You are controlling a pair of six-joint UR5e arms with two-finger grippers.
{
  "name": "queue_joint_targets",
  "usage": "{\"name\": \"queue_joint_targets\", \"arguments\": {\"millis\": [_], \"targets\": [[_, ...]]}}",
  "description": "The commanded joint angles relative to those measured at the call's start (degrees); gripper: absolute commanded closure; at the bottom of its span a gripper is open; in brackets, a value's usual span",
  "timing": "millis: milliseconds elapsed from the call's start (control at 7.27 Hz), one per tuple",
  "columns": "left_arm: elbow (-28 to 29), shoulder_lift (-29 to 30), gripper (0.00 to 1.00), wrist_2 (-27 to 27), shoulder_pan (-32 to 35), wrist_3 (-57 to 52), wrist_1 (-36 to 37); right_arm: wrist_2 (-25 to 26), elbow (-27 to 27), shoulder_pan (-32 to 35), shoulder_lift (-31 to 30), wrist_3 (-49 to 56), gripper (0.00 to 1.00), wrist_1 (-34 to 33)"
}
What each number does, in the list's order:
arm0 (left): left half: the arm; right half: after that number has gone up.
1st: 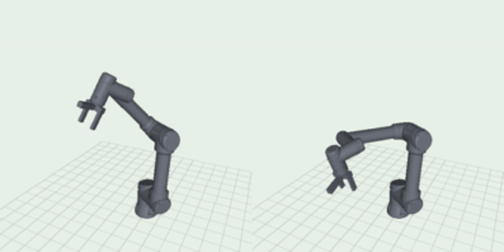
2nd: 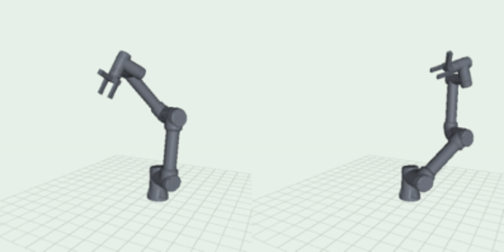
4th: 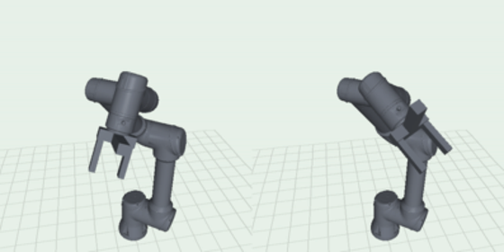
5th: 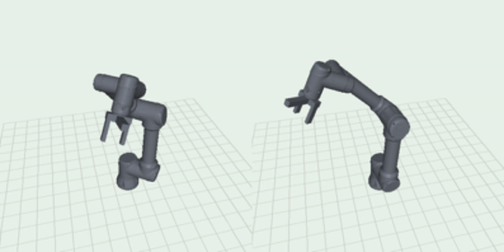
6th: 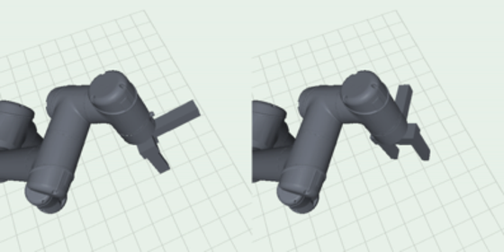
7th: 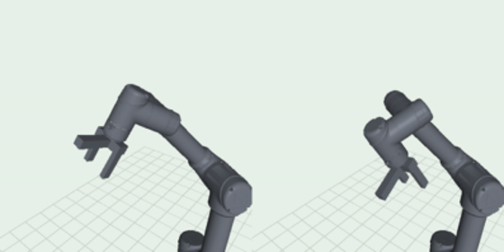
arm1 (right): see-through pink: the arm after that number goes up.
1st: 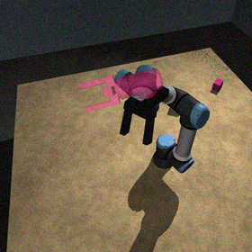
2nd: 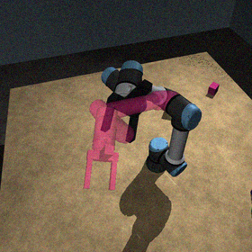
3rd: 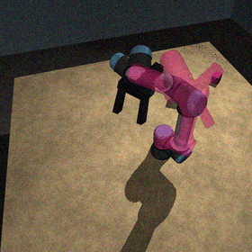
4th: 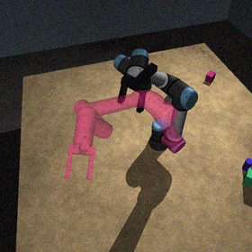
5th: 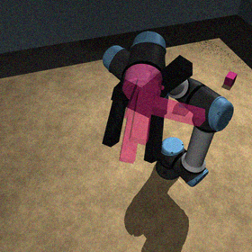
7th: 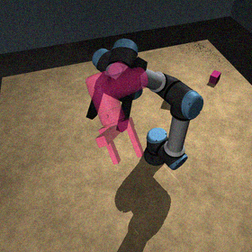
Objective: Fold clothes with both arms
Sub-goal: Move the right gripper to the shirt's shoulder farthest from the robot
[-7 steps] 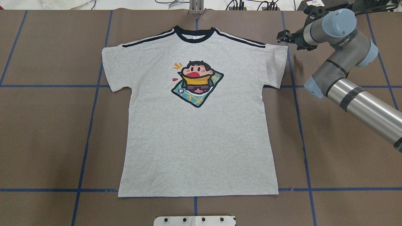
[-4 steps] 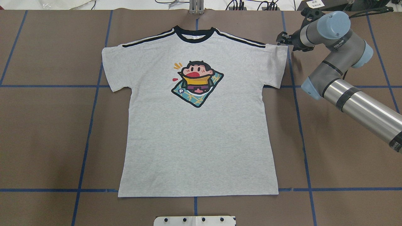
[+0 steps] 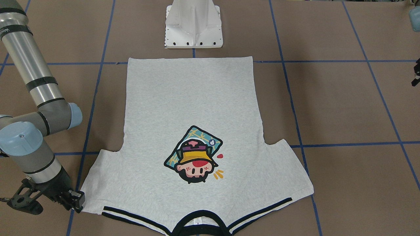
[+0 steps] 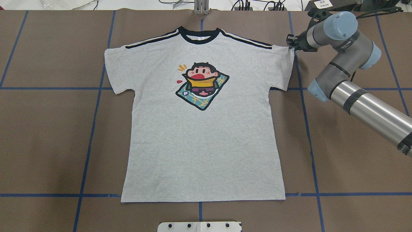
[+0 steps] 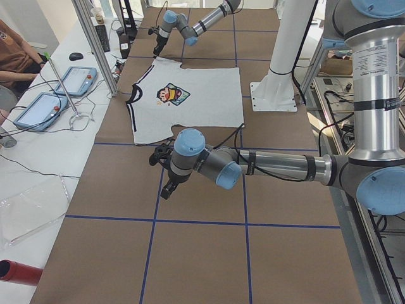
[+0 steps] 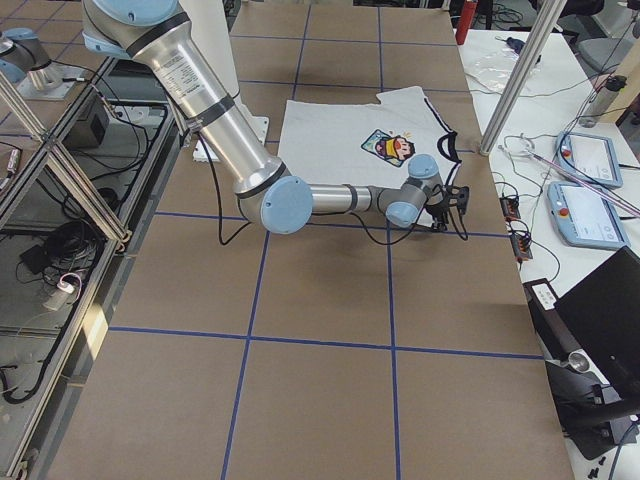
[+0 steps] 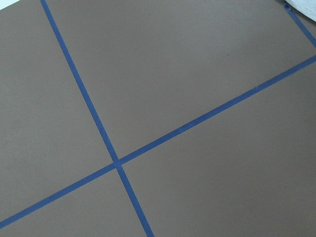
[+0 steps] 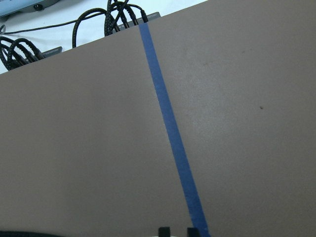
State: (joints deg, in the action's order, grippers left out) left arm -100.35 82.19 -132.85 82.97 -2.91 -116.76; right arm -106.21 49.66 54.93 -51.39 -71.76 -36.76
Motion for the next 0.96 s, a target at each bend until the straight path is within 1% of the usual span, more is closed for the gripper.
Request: {"name": "queue_joint_targets", "arguments": {"millis": [0, 138, 275, 413, 550, 825], "targets": [[0.0, 0.0, 0.0, -0.2, 0.0, -0.1, 0.0, -0.6, 3.7, 0.0, 0.2, 0.4, 1.0, -0.2], [-0.1, 0.0, 0.0, -0.2, 0.0, -0.1, 0.0, -0.6, 7.0, -0.8, 0.4, 0.4, 1.0, -0.4], [-0.2, 0.0, 0.0, -0.2, 0.0, 0.0, 0.0, -0.4, 8.2, -3.1, 1.9, 0.2, 1.0, -1.7], [-0.3, 0.0, 0.0, -0.2, 0.0, 0.0, 0.0, 0.2, 8.2, -5.4, 7.5, 0.0, 1.0, -9.3], [-0.7, 0.0, 0.0, -0.3, 0.0, 0.0, 0.0, 2.7, 7.5, -7.1, 11.5, 0.0, 1.0, -15.6], [-0.7, 0.0, 0.0, -0.3, 0.0, 0.0, 0.0, 5.7, -1.5, -7.5, 16.5, 0.3, 1.0, -15.6]]}}
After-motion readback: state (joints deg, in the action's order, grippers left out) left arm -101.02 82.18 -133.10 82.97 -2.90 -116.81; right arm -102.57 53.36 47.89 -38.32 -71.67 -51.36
